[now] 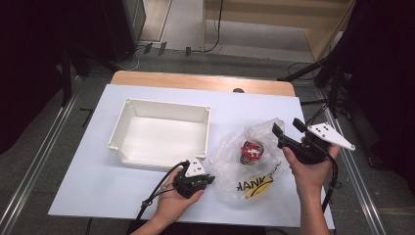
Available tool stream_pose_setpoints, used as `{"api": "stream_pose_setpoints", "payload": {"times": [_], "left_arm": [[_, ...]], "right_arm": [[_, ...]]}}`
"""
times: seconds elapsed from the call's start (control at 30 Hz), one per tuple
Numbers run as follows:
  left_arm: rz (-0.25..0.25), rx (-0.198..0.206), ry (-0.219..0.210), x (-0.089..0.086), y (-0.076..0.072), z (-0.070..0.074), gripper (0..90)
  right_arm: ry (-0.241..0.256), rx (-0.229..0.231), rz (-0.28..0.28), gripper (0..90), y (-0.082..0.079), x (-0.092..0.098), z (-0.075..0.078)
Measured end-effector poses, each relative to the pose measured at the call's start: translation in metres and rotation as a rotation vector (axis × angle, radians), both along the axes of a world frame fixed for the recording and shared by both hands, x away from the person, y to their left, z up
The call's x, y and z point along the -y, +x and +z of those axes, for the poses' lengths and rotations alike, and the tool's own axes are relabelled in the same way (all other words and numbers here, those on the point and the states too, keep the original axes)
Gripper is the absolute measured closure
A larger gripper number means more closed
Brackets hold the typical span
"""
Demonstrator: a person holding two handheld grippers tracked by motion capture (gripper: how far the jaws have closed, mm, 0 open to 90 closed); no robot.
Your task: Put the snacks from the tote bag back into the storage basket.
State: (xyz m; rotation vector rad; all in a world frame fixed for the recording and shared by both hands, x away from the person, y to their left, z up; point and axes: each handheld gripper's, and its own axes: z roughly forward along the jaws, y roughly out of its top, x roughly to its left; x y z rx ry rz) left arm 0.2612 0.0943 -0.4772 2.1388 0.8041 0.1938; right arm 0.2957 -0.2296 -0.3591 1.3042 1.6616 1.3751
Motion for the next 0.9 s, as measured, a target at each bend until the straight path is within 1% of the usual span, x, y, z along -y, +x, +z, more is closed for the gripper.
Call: {"api": "stream_pose_setpoints", "payload": {"times": [0.03,0.1,0.13,0.17,0.2,0.27,0.33,0.37,0.43,0.47,0.5,0.57,0.6,0.63,0.67,0.73,0.8,0.87,0.9], "left_arm": [[-0.001,0.0,0.0,0.0,0.0,0.0,87.7],[-0.003,0.002,-0.004,0.0,0.0,0.0,87.7],[-0.003,0.002,-0.004,0.0,0.0,0.0,87.7],[-0.003,0.002,-0.004,0.0,0.0,0.0,87.7],[-0.003,0.001,-0.005,-0.001,0.0,0.0,87.7],[-0.004,0.002,-0.004,-0.001,0.0,0.0,87.7],[-0.006,0.002,-0.003,0.0,0.0,0.0,87.8],[-0.006,0.002,-0.003,0.0,0.0,0.0,87.8],[-0.008,0.002,0.0,0.0,0.0,0.0,87.8],[-0.011,0.001,0.004,0.0,0.0,0.0,87.8],[-0.011,0.0,0.004,0.0,0.0,0.0,87.9],[-0.013,-0.001,0.01,0.0,0.0,0.0,88.1],[-0.013,-0.001,0.01,0.0,0.0,0.0,88.3],[-0.013,-0.001,0.014,0.0,0.001,0.0,88.6],[-0.014,-0.002,0.019,0.001,0.001,0.0,88.7],[-0.014,-0.002,0.021,0.001,0.001,0.0,88.9],[-0.012,-0.003,0.02,0.001,0.0,0.0,89.0],[-0.01,-0.003,0.025,0.001,0.0,0.0,89.1],[-0.01,-0.003,0.025,0.001,0.0,0.0,89.2]], "right_arm": [[-0.004,-0.009,0.004,25.0,0.005,-0.001,0.0],[-0.017,-0.045,0.015,21.8,0.016,-0.004,-0.002],[-0.024,-0.079,0.021,19.3,0.022,-0.006,-0.004],[-0.029,-0.099,0.023,18.0,0.027,-0.007,-0.007],[-0.033,-0.134,0.028,17.6,0.033,-0.008,-0.012],[-0.039,-0.18,0.033,17.6,0.04,-0.009,-0.02],[-0.029,-0.24,0.052,19.3,0.048,-0.009,-0.033],[-0.024,-0.262,0.058,23.9,0.05,-0.009,-0.038],[-0.016,-0.303,0.069,38.8,0.054,-0.008,-0.048],[-0.013,-0.315,0.064,44.5,0.055,-0.008,-0.052],[-0.012,-0.324,0.058,55.7,0.056,-0.006,-0.056],[-0.01,-0.33,0.052,71.4,0.059,-0.004,-0.062],[-0.01,-0.33,0.052,71.4,0.059,-0.004,-0.062],[-0.001,-0.351,0.046,82.3,0.065,-0.001,-0.069],[-0.006,-0.355,0.044,84.3,0.068,-0.001,-0.072],[-0.013,-0.389,0.036,88.5,0.076,0.001,-0.084],[-0.022,-0.425,0.041,89.8,0.081,0.001,-0.095],[-0.045,-0.46,0.041,90.0,0.085,0.0,-0.106],[-0.045,-0.46,0.041,90.0,0.085,0.0,-0.106]]}}
